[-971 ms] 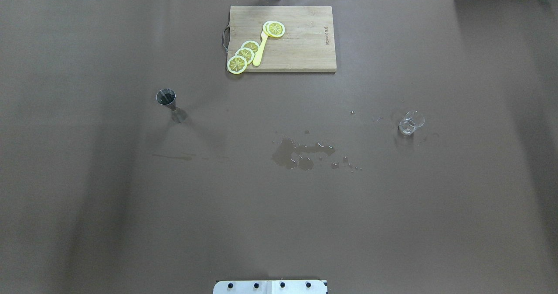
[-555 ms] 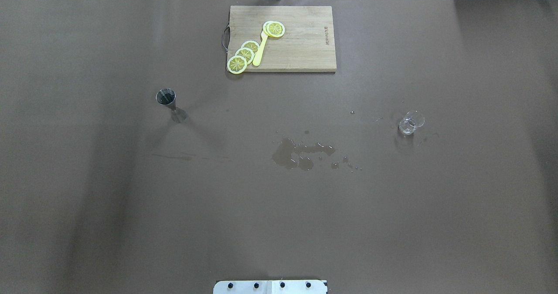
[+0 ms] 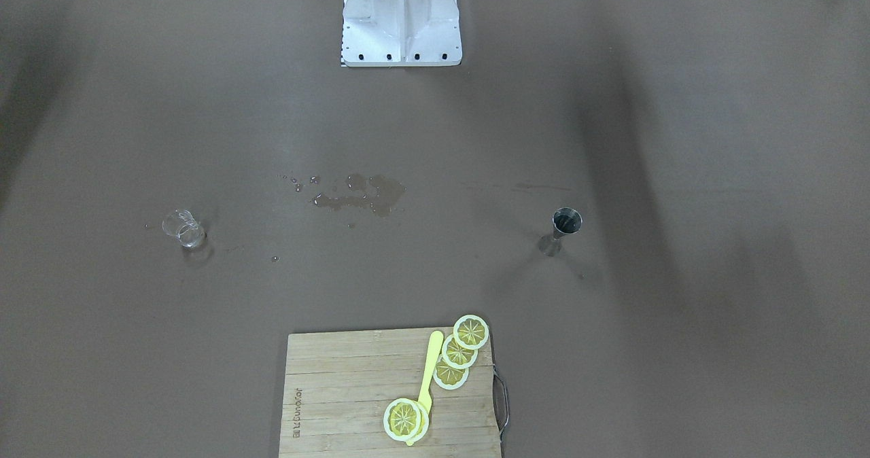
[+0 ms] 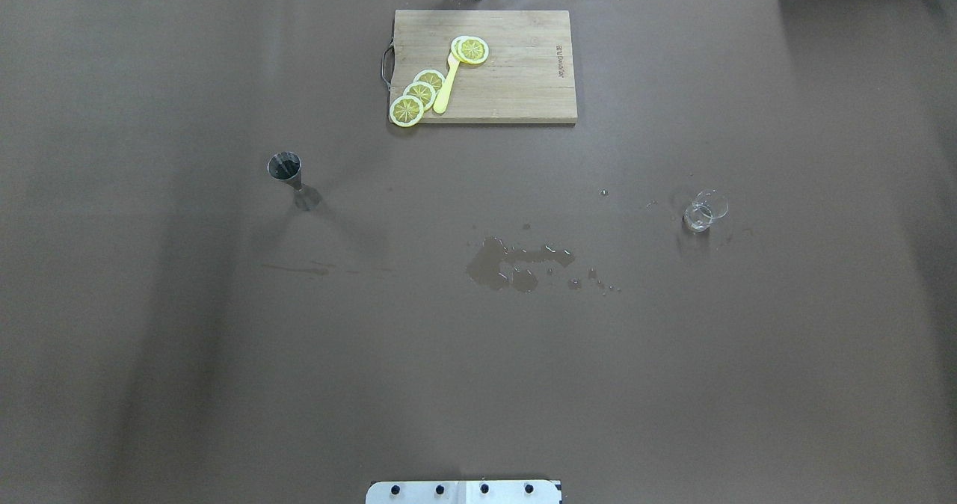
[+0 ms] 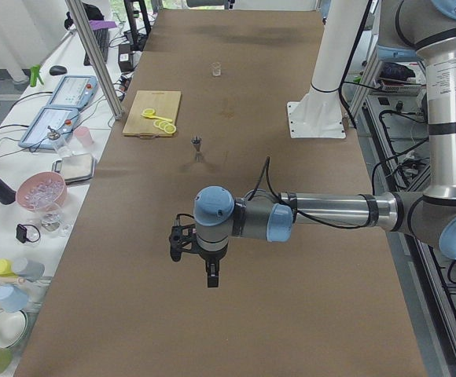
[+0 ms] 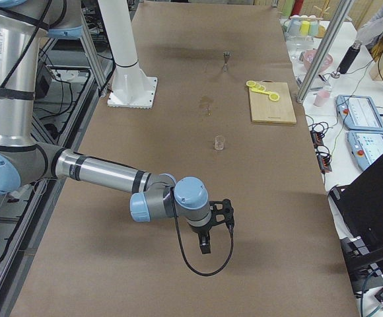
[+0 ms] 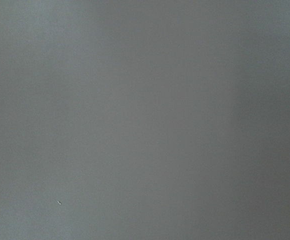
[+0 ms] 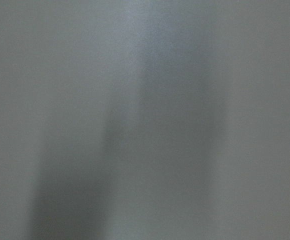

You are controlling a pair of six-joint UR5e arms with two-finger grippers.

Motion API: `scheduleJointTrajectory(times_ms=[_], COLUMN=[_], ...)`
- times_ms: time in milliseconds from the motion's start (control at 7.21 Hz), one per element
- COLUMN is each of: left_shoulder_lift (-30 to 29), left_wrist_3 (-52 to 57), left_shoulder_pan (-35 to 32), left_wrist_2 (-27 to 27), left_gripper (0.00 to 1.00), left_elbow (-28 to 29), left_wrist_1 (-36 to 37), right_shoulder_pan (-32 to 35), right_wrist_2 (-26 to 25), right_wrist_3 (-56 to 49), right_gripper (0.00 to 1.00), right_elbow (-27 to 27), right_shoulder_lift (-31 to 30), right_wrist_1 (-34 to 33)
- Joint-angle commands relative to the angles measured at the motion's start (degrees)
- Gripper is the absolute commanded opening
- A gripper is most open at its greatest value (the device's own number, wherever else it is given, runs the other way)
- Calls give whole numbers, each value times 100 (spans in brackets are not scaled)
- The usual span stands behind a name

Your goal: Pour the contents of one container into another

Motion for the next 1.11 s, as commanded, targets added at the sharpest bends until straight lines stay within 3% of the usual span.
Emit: scheduleJointTrajectory(times_ms=[0, 277, 555, 971], left_shoulder_lift=[7, 7, -19, -54], left_wrist_3=[0, -18, -35, -53], left_shoulder_pan=[0, 0, 0, 9], left_wrist_2=[-9, -18, -18, -385], left_gripper=[99, 99, 99, 99], left_elbow=[-9, -26, -70, -26], left_wrist_1=[8, 16, 25, 34], right_shoulder_pan=[-8, -16, -339, -1271], right_wrist_2=[176, 612, 807, 852], right_wrist_3=[-175, -998, -1011, -984], right_gripper=[100, 100, 100, 100], right_elbow=[-6, -102, -111, -138], right_shoulder_lift=[165, 330, 577, 639], right_wrist_1=[-85, 20, 169, 1143])
